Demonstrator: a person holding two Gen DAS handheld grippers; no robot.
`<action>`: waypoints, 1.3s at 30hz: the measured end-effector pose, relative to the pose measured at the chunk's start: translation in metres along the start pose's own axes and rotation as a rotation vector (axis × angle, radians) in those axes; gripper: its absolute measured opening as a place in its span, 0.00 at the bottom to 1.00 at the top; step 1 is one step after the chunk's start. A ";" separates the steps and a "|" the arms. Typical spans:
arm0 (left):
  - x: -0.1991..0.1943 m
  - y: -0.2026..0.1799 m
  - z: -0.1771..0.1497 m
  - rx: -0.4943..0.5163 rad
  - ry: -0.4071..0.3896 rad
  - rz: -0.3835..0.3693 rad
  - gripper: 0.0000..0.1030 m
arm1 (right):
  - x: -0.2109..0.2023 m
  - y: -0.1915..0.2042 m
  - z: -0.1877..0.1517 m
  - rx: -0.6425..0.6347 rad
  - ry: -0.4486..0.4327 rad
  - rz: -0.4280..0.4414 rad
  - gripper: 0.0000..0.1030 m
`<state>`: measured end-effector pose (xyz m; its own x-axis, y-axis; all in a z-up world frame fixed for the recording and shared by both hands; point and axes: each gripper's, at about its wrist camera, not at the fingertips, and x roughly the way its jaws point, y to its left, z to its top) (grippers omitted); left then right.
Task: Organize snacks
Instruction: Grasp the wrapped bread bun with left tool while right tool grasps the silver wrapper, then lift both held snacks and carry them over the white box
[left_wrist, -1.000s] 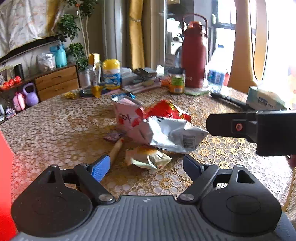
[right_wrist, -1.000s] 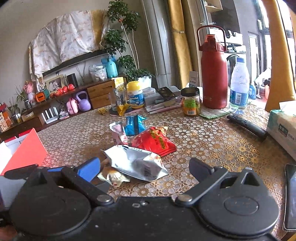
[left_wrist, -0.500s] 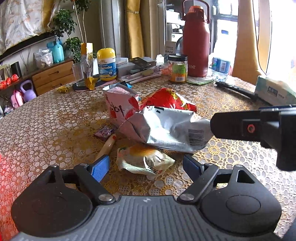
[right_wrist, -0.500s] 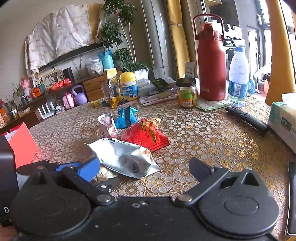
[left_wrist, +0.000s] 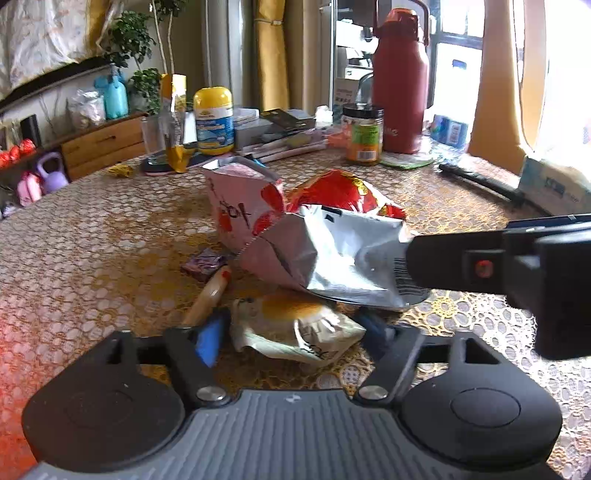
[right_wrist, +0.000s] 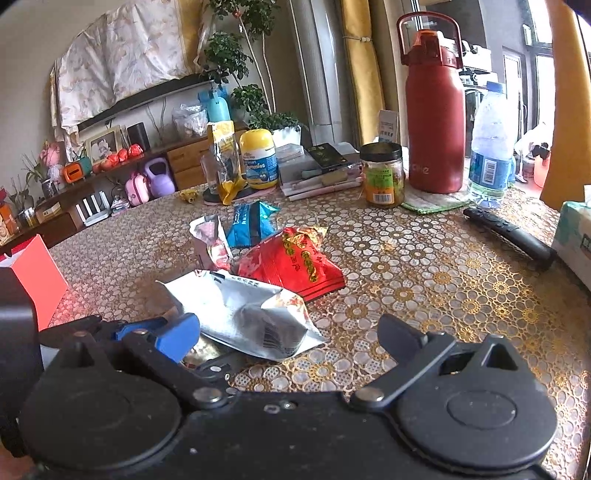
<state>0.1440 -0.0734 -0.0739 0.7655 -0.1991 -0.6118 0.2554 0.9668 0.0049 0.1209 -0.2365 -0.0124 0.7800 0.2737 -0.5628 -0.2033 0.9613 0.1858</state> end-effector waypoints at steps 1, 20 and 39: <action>0.000 0.000 0.000 0.003 -0.001 0.000 0.67 | 0.001 0.001 0.000 -0.002 0.002 0.001 1.00; -0.041 0.023 -0.011 -0.047 -0.015 0.001 0.59 | 0.041 0.009 0.002 -0.085 0.088 0.070 0.90; -0.085 0.041 -0.017 -0.104 -0.043 0.042 0.60 | 0.027 0.022 -0.011 -0.244 0.051 0.093 0.53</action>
<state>0.0791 -0.0145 -0.0354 0.7997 -0.1623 -0.5780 0.1612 0.9855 -0.0536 0.1316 -0.2080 -0.0322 0.7220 0.3563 -0.5931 -0.4138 0.9094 0.0426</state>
